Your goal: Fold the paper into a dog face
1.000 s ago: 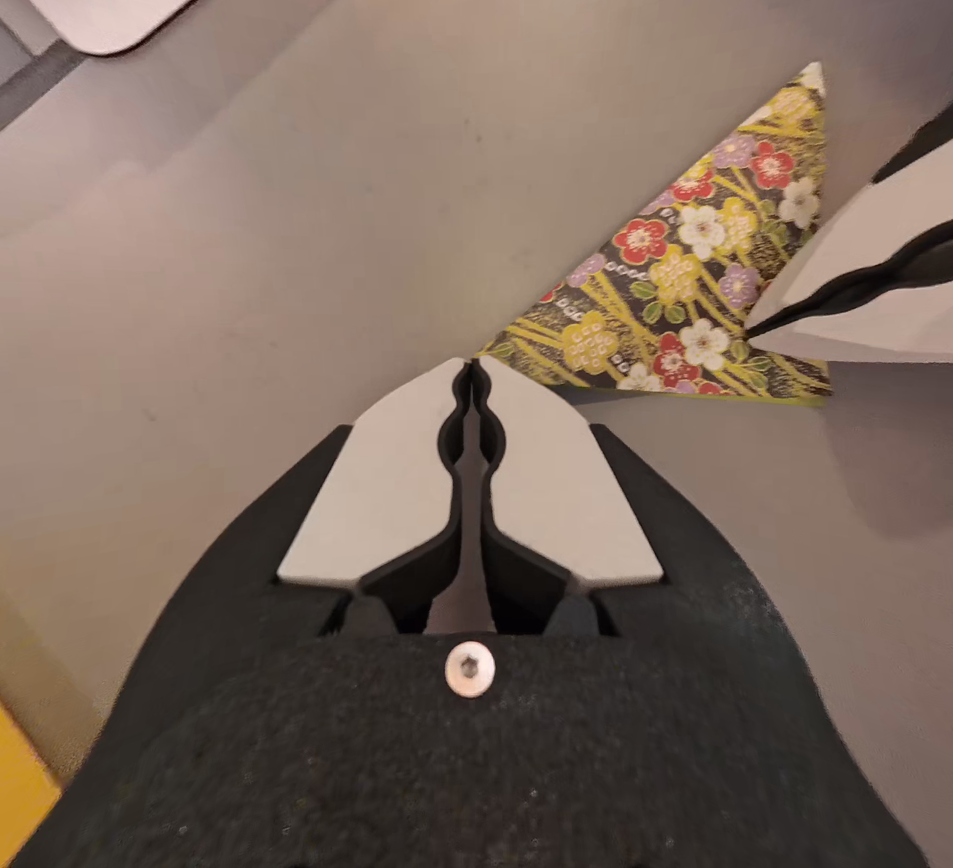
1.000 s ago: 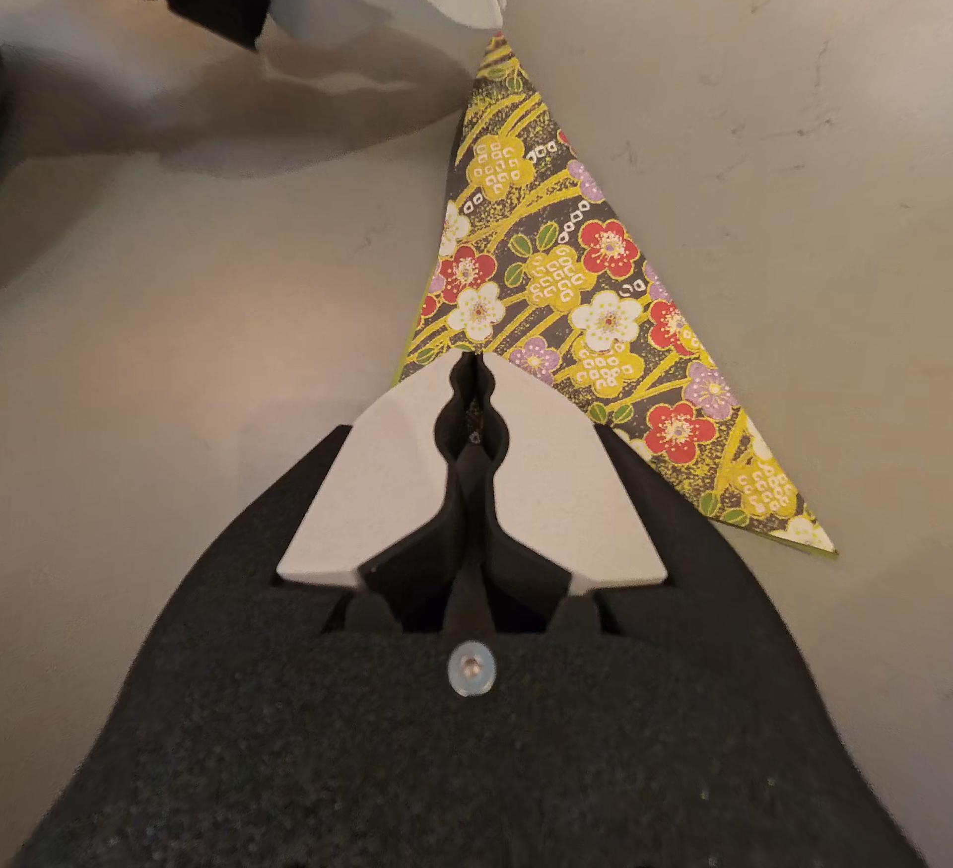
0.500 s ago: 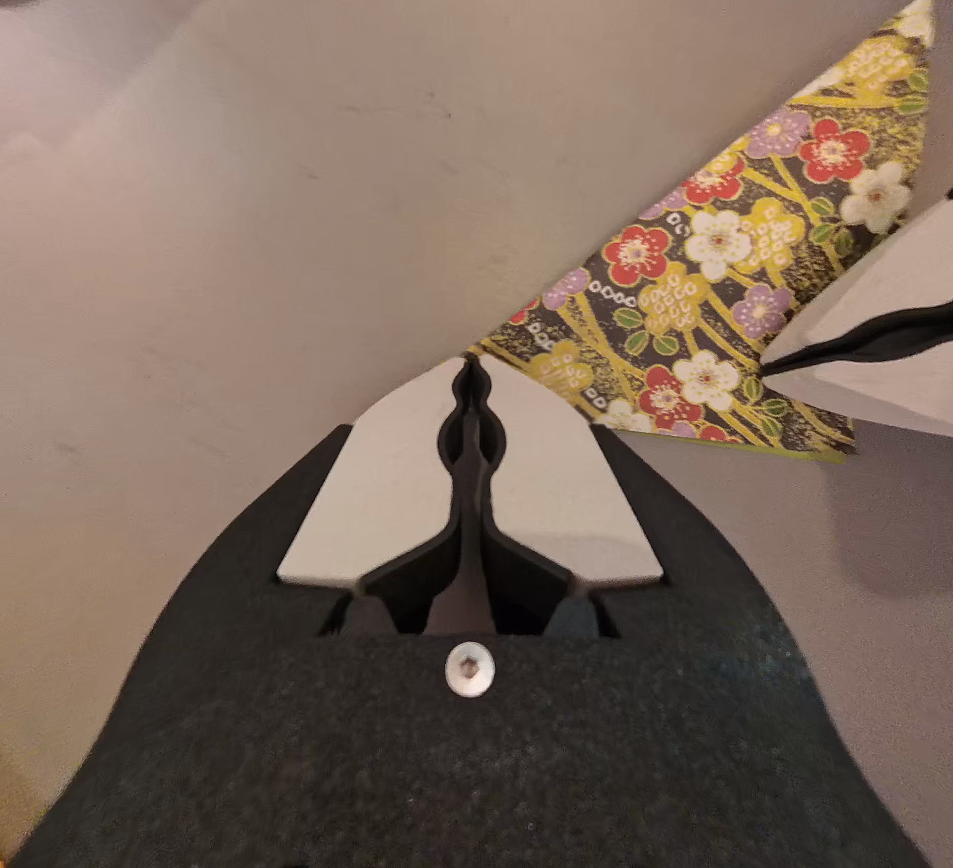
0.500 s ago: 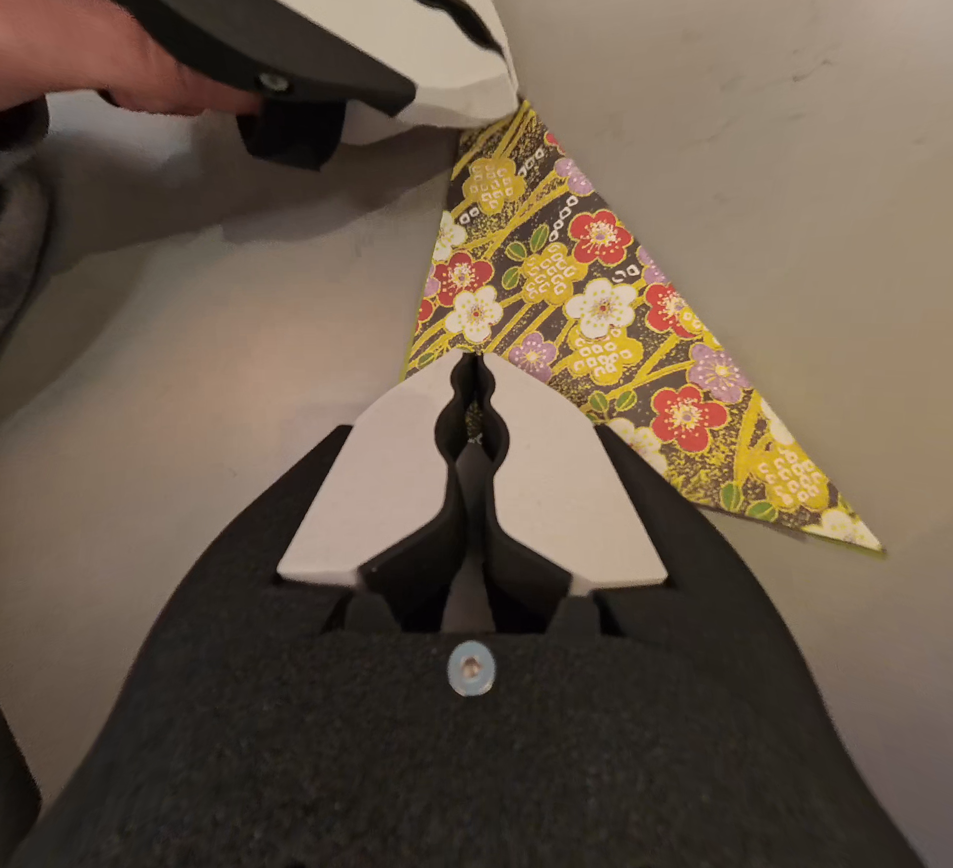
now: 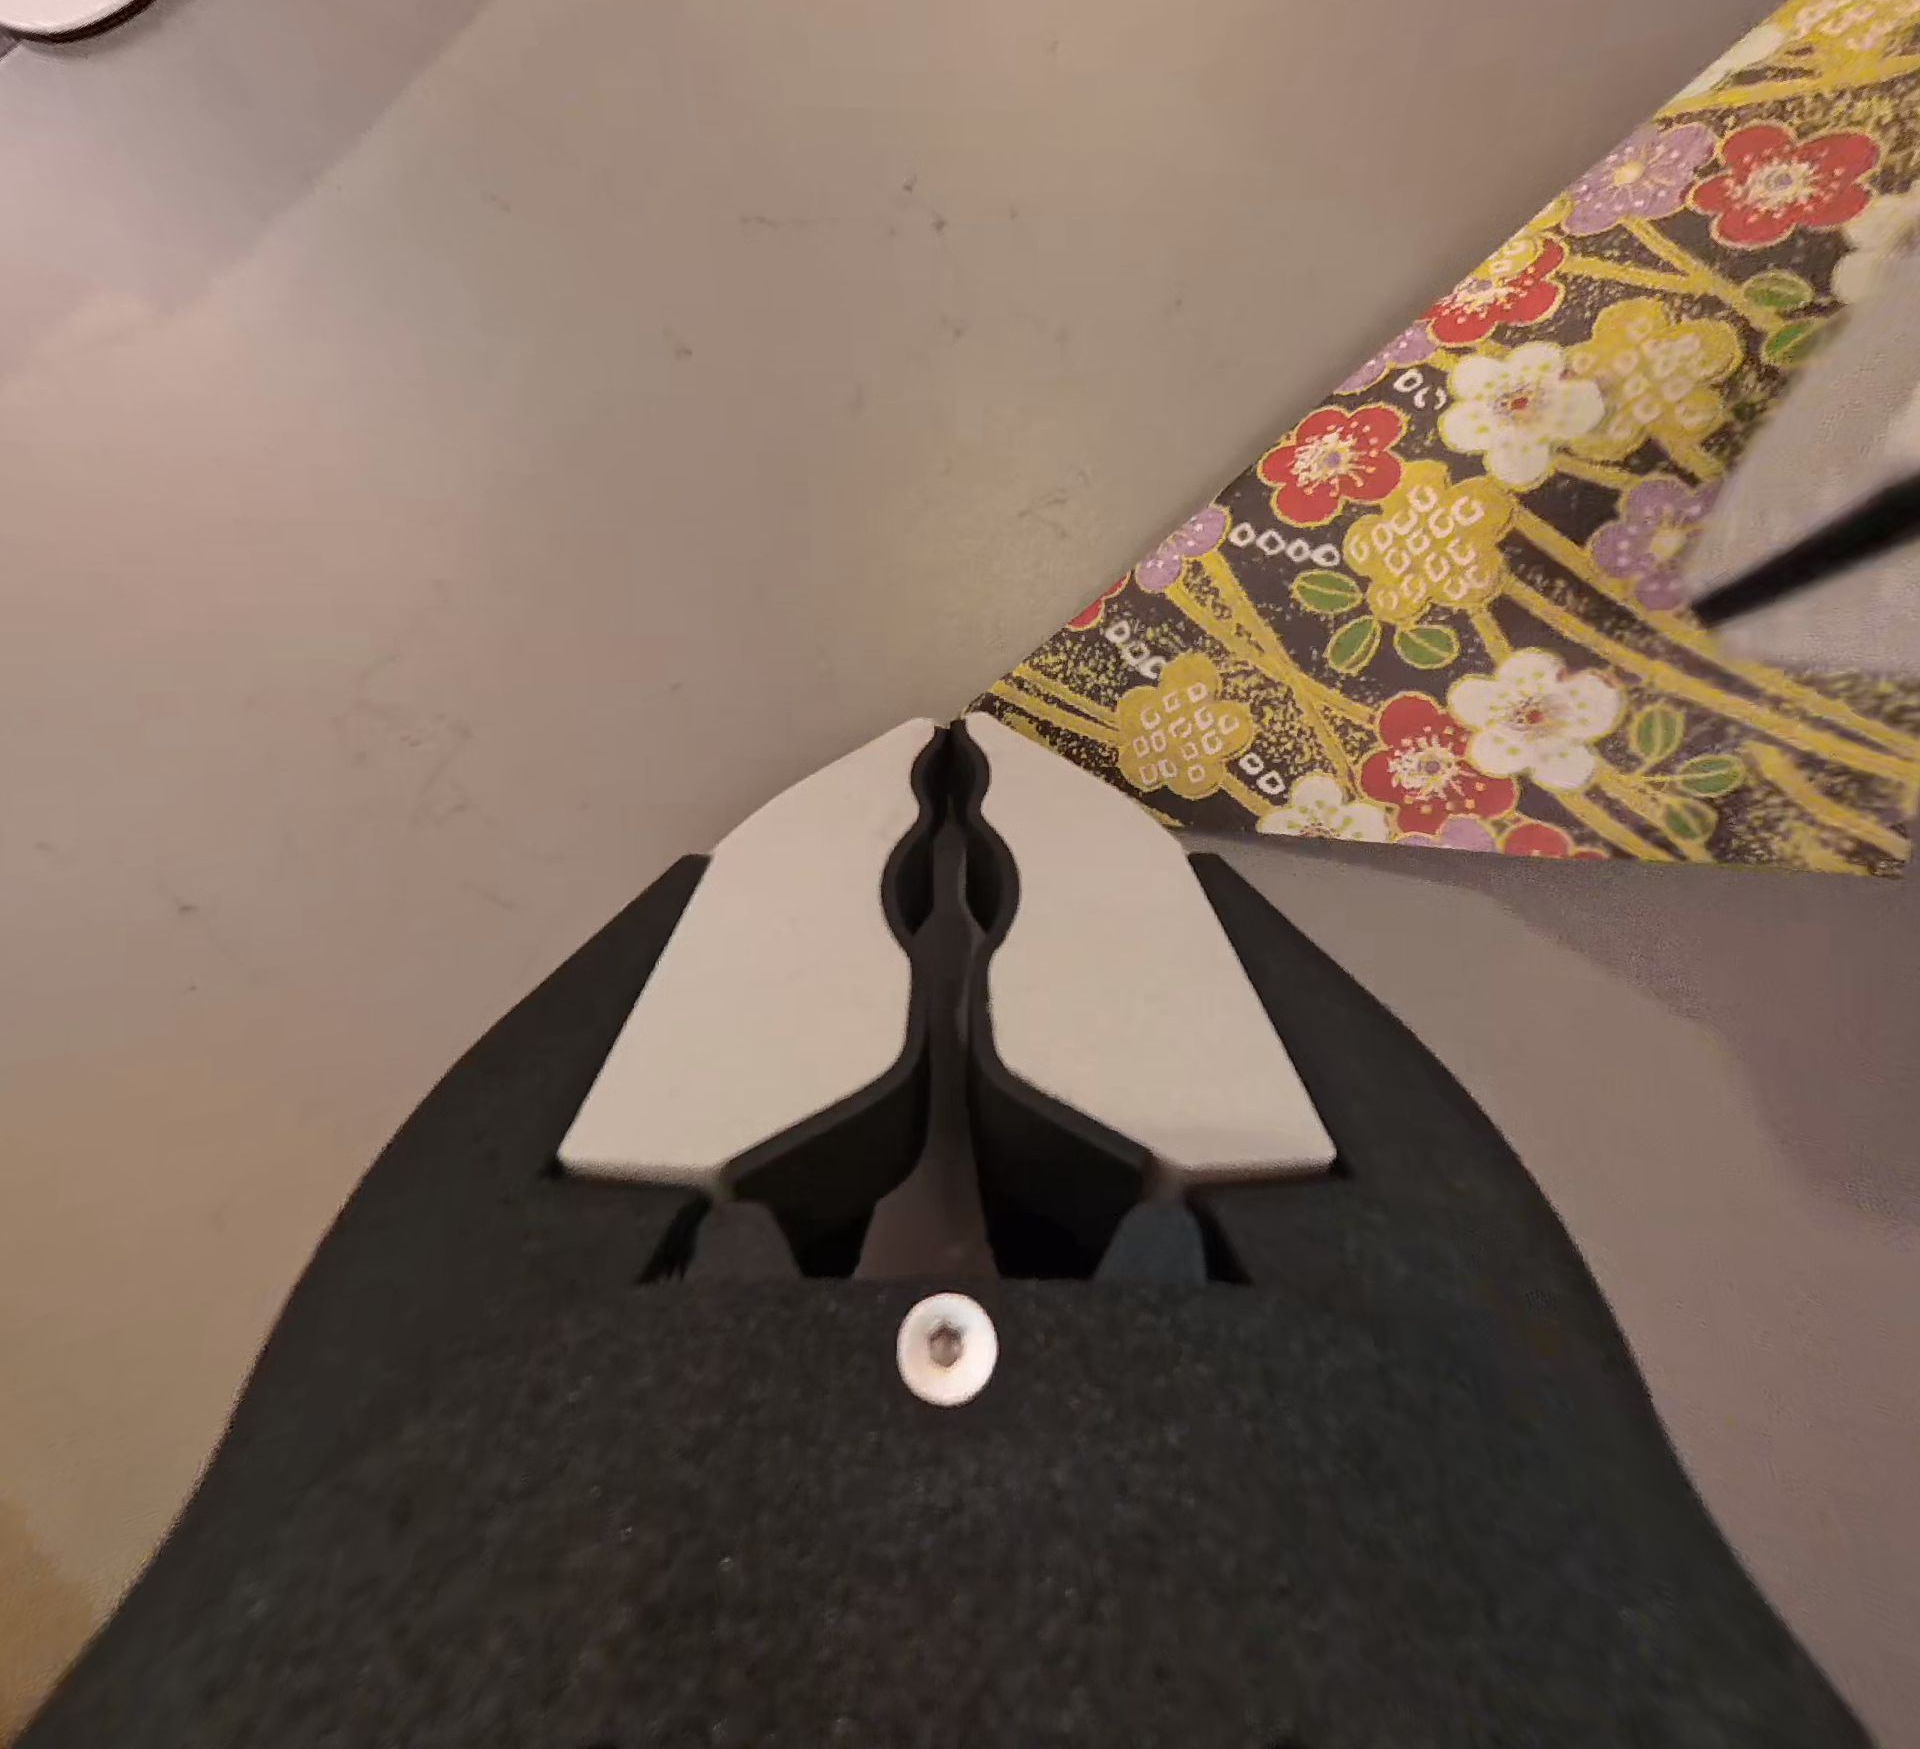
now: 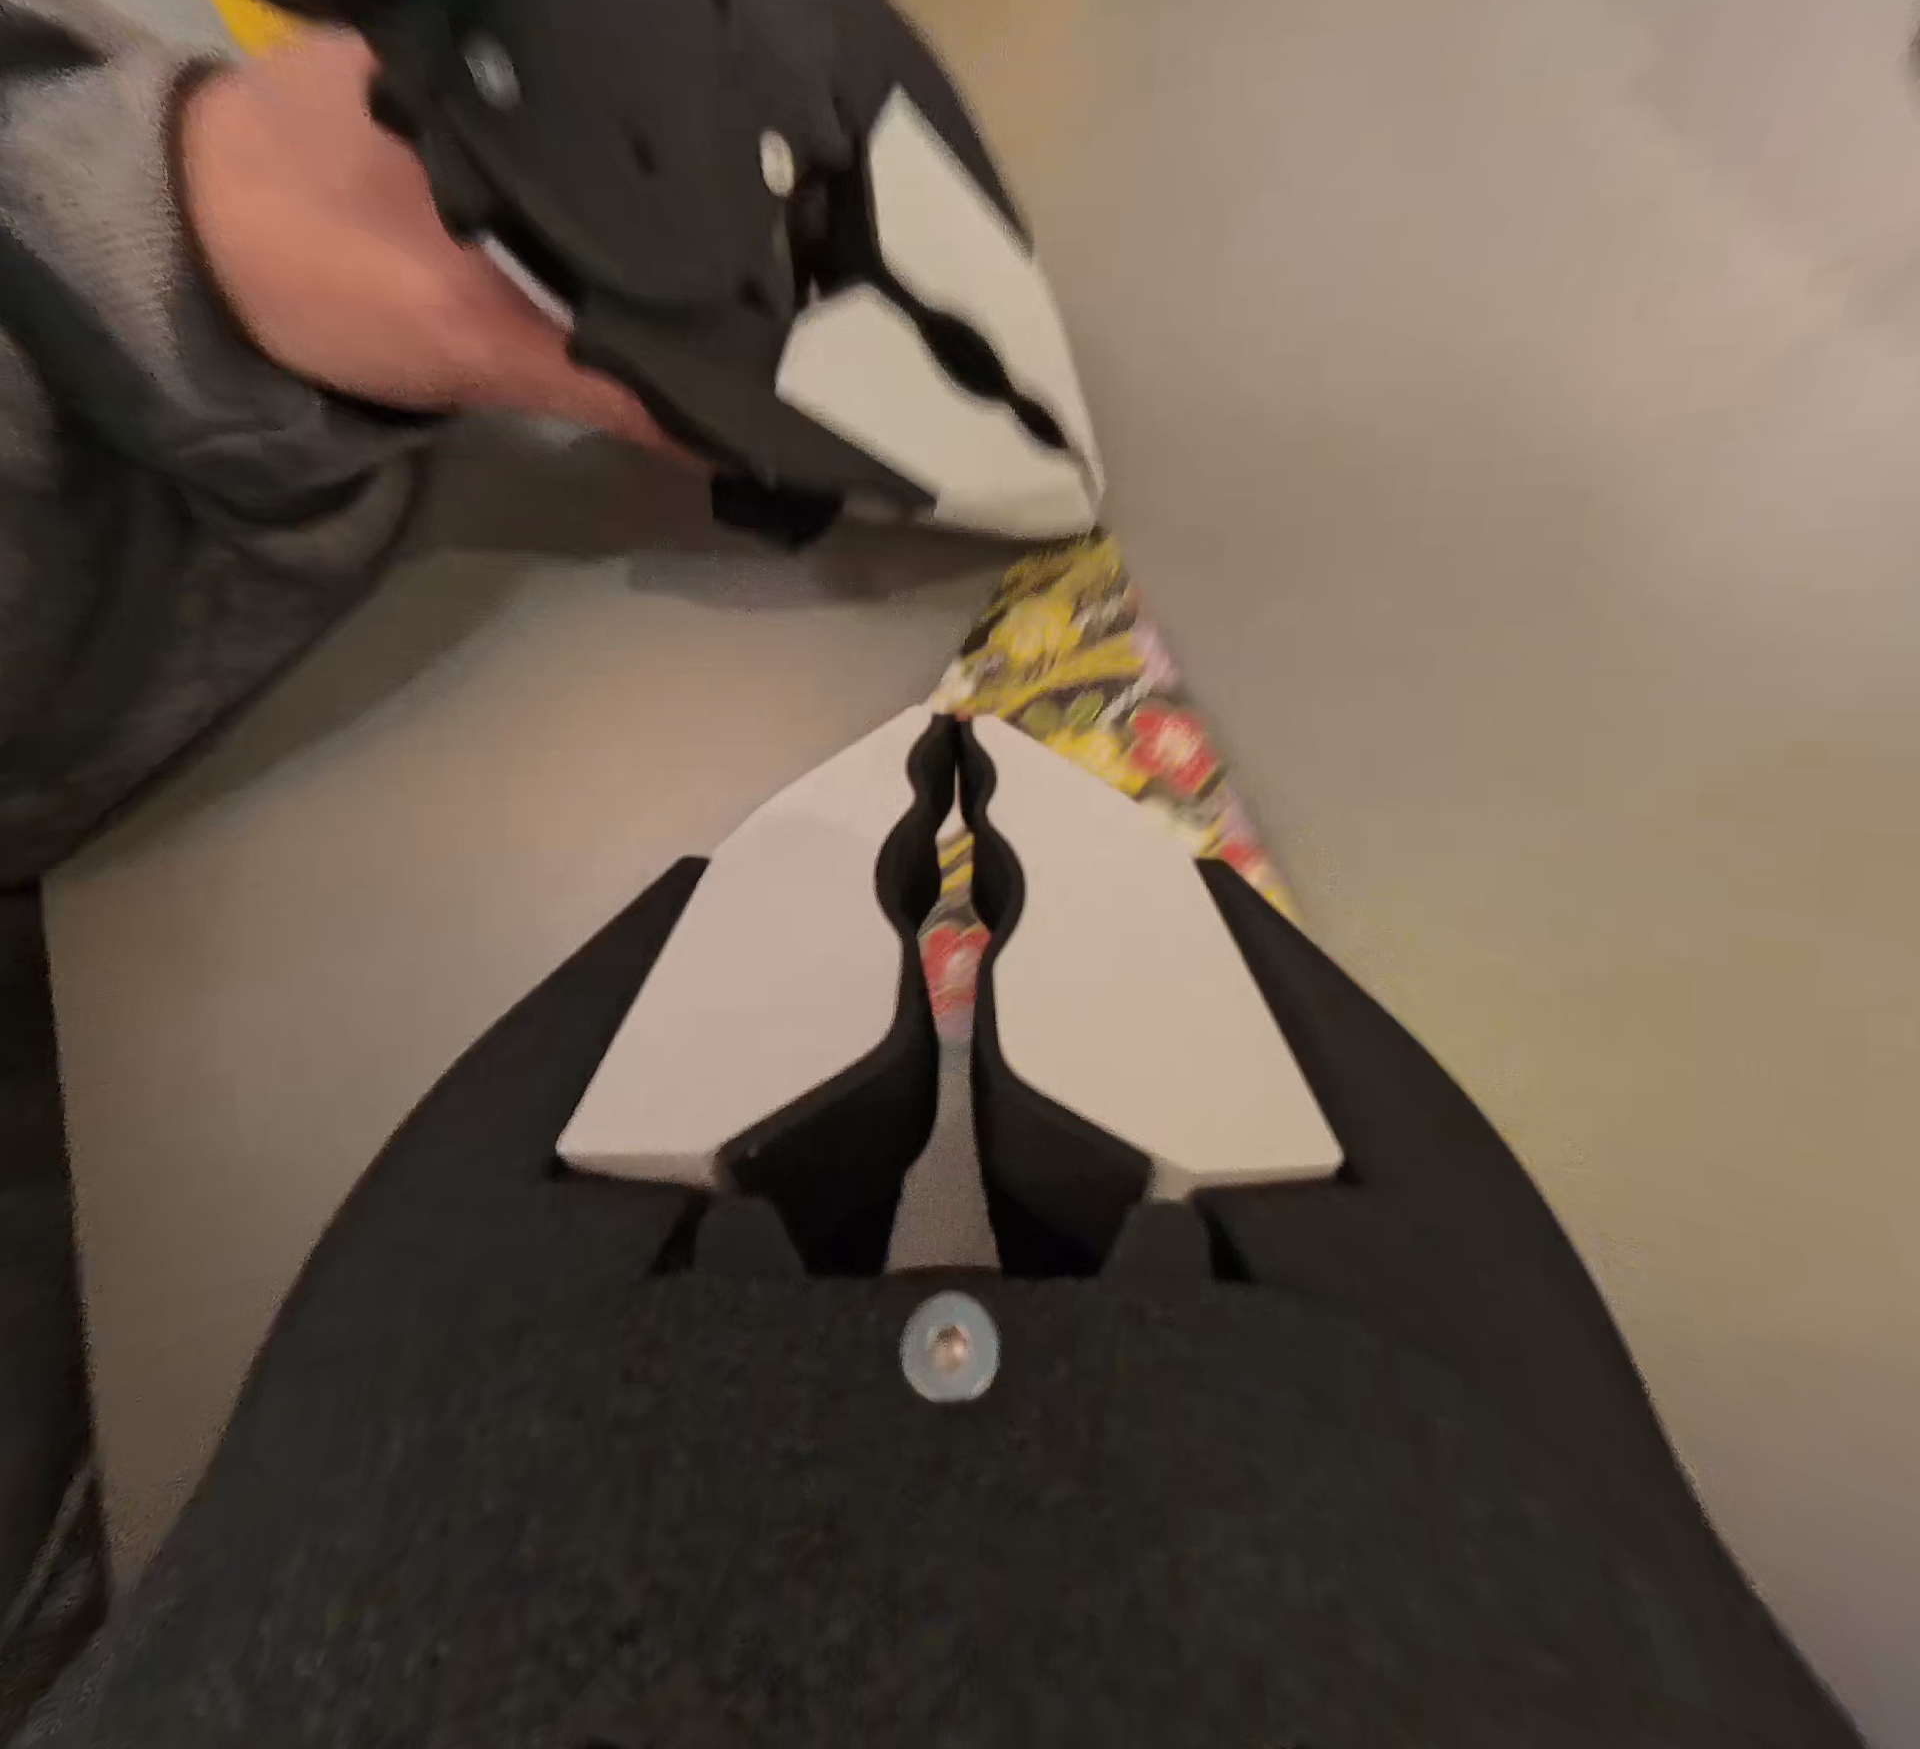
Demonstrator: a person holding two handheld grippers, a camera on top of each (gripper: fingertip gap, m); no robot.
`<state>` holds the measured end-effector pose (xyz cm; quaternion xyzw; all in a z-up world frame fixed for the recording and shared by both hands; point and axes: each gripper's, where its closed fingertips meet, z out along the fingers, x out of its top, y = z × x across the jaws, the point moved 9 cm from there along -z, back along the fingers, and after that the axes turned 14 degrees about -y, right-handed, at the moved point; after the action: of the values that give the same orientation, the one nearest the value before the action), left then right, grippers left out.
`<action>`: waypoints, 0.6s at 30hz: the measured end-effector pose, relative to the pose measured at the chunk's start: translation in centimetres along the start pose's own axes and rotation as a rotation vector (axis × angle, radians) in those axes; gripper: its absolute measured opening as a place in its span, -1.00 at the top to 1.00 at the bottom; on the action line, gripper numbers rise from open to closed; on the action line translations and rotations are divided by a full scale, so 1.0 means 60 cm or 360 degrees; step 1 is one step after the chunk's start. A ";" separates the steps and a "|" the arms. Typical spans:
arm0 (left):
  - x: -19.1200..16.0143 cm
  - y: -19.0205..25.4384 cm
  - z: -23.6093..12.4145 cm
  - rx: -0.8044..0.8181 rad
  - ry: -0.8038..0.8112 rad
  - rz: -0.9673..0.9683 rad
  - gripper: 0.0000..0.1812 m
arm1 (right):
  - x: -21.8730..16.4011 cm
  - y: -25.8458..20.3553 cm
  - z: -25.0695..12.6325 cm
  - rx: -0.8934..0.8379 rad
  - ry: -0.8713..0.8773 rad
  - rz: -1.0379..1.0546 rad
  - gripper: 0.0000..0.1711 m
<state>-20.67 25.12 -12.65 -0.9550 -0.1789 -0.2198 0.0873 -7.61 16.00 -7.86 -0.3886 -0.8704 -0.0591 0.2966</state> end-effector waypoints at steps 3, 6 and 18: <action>-0.001 -0.004 0.000 -0.0045 0.0015 -0.0001 1.00 | 0.049 0.039 0.009 0.0066 -0.0076 -0.0211 1.00; -0.002 -0.005 0.000 -0.0062 0.0021 0.0000 1.00 | 0.083 0.062 0.049 0.0103 -0.0286 -0.0282 1.00; -0.004 -0.008 0.001 -0.0109 0.0053 -0.0049 1.00 | 0.094 0.081 0.129 0.0053 -0.0501 -0.0323 1.00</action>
<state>-21.06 25.52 -12.79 -0.9507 -0.1846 -0.2432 0.0540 -10.74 25.54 -11.67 -0.2983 -0.9416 -0.0128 0.1555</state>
